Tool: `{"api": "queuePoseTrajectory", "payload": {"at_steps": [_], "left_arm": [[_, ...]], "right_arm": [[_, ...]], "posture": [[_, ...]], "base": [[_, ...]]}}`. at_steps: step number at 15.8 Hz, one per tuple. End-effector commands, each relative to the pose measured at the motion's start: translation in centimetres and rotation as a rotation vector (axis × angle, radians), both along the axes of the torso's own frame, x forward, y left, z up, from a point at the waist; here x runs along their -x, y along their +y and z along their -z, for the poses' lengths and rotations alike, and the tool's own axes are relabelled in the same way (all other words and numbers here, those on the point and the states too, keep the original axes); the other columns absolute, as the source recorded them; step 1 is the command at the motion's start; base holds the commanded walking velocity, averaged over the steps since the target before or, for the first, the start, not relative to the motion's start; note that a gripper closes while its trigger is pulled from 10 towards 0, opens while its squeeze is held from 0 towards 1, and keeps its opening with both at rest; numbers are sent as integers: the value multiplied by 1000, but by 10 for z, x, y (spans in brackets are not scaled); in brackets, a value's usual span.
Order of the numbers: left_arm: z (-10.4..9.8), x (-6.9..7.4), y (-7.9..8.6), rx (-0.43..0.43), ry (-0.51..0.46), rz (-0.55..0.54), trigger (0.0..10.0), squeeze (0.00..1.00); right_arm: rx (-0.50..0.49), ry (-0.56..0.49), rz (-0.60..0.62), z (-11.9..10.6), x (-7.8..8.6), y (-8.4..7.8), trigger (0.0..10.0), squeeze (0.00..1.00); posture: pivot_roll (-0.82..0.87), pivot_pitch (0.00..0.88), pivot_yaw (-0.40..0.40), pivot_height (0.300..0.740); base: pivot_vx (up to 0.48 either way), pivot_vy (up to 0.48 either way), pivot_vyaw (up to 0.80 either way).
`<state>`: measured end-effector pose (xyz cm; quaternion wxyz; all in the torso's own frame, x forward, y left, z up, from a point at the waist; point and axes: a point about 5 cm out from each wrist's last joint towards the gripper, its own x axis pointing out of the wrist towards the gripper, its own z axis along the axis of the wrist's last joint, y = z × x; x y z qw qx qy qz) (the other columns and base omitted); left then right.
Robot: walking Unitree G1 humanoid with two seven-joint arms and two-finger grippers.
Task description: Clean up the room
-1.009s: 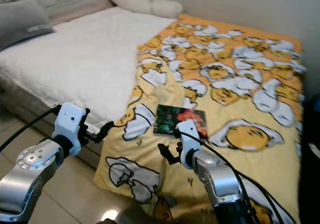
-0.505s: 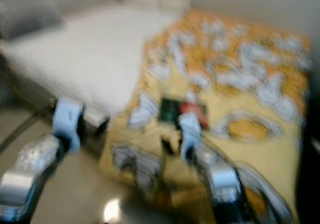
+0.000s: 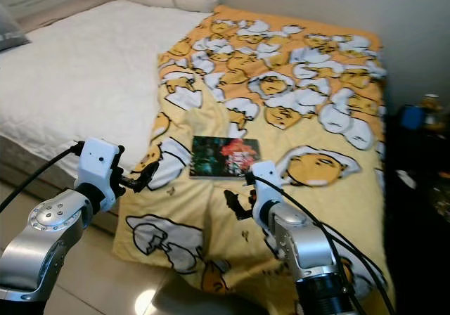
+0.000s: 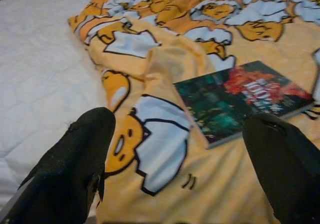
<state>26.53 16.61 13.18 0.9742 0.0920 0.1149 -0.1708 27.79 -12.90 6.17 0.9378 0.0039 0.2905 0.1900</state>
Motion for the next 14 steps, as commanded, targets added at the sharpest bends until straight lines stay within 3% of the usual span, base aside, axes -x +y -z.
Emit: {"api": "queuePoseTrajectory", "payload": {"at_steps": [1,3,5,8,14], "left_arm": [[-2,-2,0,-2,-3,5,10000,0],[-2,-2,0,-1,-3,8,10000,0],[-2,-2,-1,0,-3,11,10000,0],[-1,-1,-1,-1,-2,10,10000,0],[1,1,-2,-17,2,16,10000,0]], "right_arm": [[18,-22,3,-4,-5,-2,10000,0],[37,-23,-11,-4,-5,-2,10000,0],[48,-21,-18,-4,-5,-2,10000,0],[45,-16,2,-3,-5,-3,10000,0],[44,-1,-21,0,-3,-2,10000,0]], "posture": [[-47,0,10,740],[-48,0,9,740],[-50,0,9,740],[-51,0,8,740],[-50,0,9,740]], "base": [[274,0,0],[274,0,0],[277,0,800],[272,0,0],[0,0,0]]}}
